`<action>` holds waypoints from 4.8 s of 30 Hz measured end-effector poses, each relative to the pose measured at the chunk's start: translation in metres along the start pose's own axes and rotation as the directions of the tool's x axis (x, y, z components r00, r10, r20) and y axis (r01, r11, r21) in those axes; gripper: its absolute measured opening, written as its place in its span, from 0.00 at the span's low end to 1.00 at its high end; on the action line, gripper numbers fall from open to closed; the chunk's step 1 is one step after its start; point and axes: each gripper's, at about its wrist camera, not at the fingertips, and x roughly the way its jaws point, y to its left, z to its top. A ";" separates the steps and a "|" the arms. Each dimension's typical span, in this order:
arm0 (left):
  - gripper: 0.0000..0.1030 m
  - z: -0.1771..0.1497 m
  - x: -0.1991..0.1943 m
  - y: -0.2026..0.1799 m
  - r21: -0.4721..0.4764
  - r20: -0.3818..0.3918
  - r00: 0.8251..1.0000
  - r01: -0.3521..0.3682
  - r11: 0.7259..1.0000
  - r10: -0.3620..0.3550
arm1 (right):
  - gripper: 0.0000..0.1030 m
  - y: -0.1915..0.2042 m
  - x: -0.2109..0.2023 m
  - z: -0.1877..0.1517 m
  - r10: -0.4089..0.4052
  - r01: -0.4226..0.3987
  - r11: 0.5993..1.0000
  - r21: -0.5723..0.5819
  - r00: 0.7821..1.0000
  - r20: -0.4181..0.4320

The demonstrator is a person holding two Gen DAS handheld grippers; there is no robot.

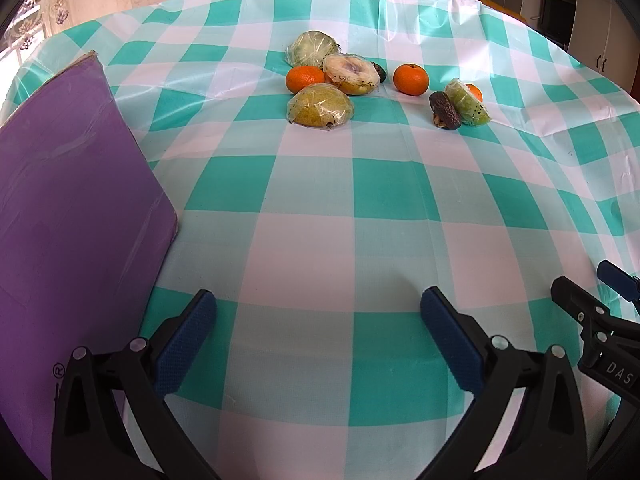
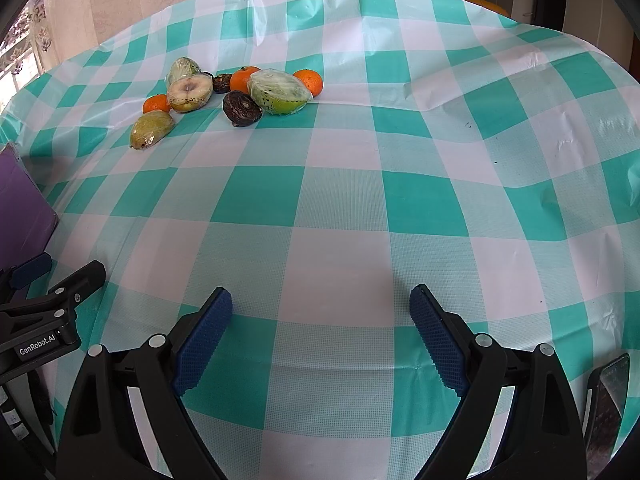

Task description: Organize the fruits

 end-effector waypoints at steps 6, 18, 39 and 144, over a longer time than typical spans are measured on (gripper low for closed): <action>0.99 0.000 0.000 0.000 0.000 0.000 1.000 0.000 1.000 0.000 | 0.85 0.000 0.000 0.000 0.000 0.000 1.000 0.000 1.000 0.000; 0.99 0.000 0.000 0.000 0.000 0.000 1.000 0.000 1.000 0.000 | 0.85 -0.001 -0.001 0.000 0.000 0.000 1.000 -0.001 1.000 0.000; 0.99 0.000 0.000 0.000 0.001 0.001 1.000 -0.001 1.000 0.001 | 0.85 -0.001 -0.001 0.000 0.001 -0.001 1.000 -0.001 1.000 0.001; 0.58 -0.046 -0.150 0.001 -0.019 0.365 0.930 0.042 0.999 -0.032 | 0.60 -0.002 0.005 0.033 0.211 -0.287 0.881 0.375 0.950 0.232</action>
